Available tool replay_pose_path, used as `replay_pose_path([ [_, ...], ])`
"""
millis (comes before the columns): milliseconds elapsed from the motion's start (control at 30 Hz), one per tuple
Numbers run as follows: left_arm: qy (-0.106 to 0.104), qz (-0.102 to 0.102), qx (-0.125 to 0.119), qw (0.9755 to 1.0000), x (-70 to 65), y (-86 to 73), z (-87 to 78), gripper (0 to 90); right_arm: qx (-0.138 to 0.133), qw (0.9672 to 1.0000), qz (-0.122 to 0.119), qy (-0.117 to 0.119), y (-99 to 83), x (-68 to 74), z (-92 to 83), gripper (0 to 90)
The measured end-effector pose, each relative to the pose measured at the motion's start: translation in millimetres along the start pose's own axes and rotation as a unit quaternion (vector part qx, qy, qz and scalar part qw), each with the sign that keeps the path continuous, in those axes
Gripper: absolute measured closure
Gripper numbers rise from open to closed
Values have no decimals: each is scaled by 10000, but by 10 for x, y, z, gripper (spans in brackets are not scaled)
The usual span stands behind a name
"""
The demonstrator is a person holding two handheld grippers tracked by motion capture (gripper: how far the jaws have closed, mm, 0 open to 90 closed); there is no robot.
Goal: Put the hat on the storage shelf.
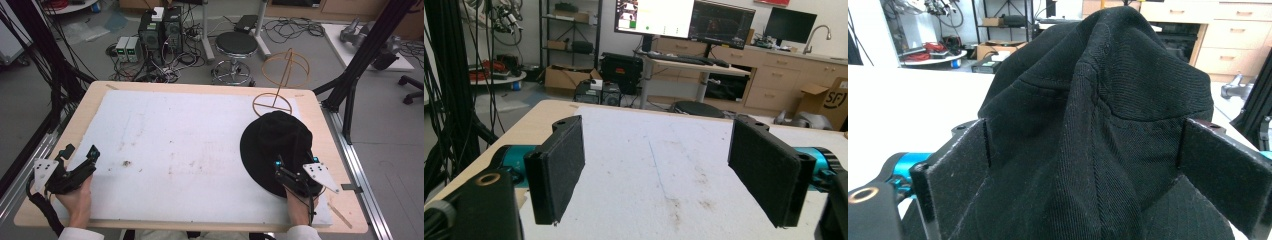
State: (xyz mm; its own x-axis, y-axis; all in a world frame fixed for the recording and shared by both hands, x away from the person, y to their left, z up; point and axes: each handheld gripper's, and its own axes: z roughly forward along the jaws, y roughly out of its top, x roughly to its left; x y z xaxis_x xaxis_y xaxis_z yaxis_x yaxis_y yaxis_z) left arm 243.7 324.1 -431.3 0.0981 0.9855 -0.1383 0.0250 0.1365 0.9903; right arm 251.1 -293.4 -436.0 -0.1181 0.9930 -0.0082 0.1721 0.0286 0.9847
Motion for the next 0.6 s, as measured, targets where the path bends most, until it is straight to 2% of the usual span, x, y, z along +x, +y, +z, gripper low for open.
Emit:
replay_pose_path([
  [100, -9, -4, -1, 10000, 0, -1, 1, 229, 14, 10000, -72, -39, 1, 1, 12, 65],
  [167, -9, -4, -1, 10000, 1, -1, 1, 229, 55, 9999, -86, -80, 3, 13, 13, 101],
  [200, -2, -17, -15, 10000, 1, -1, 2, 229, 80, 9999, -108, -65, 3, 10, 11, 167],
  [400, 38, -11, -28, 10000, 9, 3, -10, 230, 115, 9999, -13, 14, -5, 0, 21, 206],
  [433, 36, -36, -44, 10000, 11, 1, -7, 230, 143, 9999, 26, 3, -5, -4, 20, 253],
  [500, 47, -48, -30, 10000, 14, 0, -8, 230, 143, 9999, 15, -14, -6, -9, 22, 275],
  [533, 46, -55, -35, 10000, 14, 0, -8, 229, 181, 9998, 4, -31, -8, -13, 28, 322],
  [600, 39, -57, -40, 10000, 17, 0, -9, 231, 203, 9998, 4, -47, -8, -14, 27, 362],
])
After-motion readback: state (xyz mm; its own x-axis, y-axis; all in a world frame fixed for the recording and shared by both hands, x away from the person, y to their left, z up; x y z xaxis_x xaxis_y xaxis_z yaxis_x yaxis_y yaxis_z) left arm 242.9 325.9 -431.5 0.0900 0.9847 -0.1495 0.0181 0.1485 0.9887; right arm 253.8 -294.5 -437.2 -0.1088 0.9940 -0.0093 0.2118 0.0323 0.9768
